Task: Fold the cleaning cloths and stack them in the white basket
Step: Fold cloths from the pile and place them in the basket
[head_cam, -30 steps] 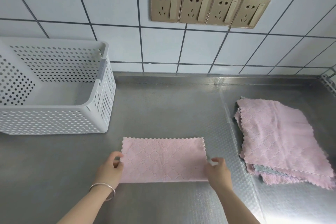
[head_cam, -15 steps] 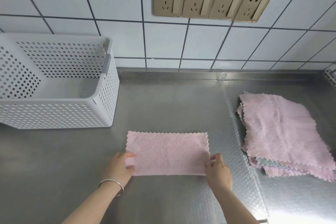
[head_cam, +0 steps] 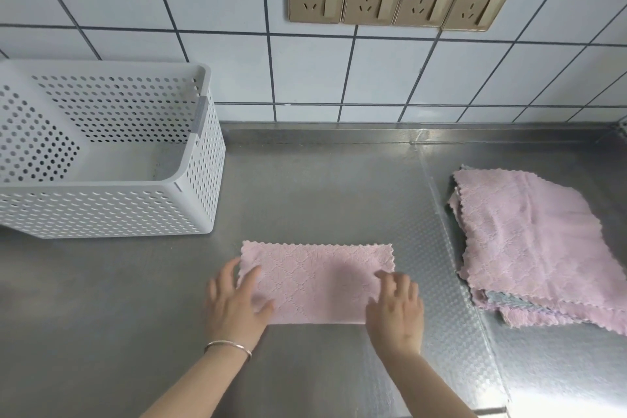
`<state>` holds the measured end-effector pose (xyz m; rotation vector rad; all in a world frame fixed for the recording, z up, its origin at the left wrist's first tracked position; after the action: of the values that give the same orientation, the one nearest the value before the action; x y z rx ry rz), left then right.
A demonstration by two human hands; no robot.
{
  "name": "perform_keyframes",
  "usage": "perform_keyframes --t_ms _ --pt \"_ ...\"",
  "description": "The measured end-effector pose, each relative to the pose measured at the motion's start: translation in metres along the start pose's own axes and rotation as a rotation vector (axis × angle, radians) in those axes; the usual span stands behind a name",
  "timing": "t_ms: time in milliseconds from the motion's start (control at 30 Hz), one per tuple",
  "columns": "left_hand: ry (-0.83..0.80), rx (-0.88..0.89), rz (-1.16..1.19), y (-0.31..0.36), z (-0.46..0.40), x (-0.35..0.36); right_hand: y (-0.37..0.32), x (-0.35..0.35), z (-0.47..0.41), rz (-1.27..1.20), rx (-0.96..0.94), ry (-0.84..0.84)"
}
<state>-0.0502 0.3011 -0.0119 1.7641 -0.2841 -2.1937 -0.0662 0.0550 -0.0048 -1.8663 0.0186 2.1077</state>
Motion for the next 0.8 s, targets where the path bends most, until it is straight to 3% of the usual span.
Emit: perform_keyframes --t_ms 100,167,300,600,800 --pt "-0.094 0.185 -0.183 0.026 -0.006 0.014 -0.032 0.016 0.001 0.028 -0.259 -0.046" --pt "-0.167 0.233 -0.292 0.034 -0.009 0.030 -0.044 0.026 0.001 0.054 -0.302 -0.134" --pt "-0.210 0.196 -0.341 0.029 -0.008 0.051 -0.036 0.046 0.002 0.110 -0.248 -0.252" --pt "-0.240 0.116 -0.342 0.021 -0.010 0.052 0.018 0.047 0.015 0.089 0.005 -0.207" --pt "-0.256 0.080 -0.334 0.020 -0.011 0.053 0.018 0.043 0.015 0.026 0.020 -0.230"
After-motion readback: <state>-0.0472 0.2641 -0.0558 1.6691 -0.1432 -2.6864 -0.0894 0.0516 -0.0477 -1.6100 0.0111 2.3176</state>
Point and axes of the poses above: each hand's wrist, its own z-axis away from the middle knuckle, its own x-axis out of the palm, y = z × x, the point moved 1 cm from there along -z, towards the middle knuckle, and after that the axes turned 9 degrees about -y, right-handed, at the moved point
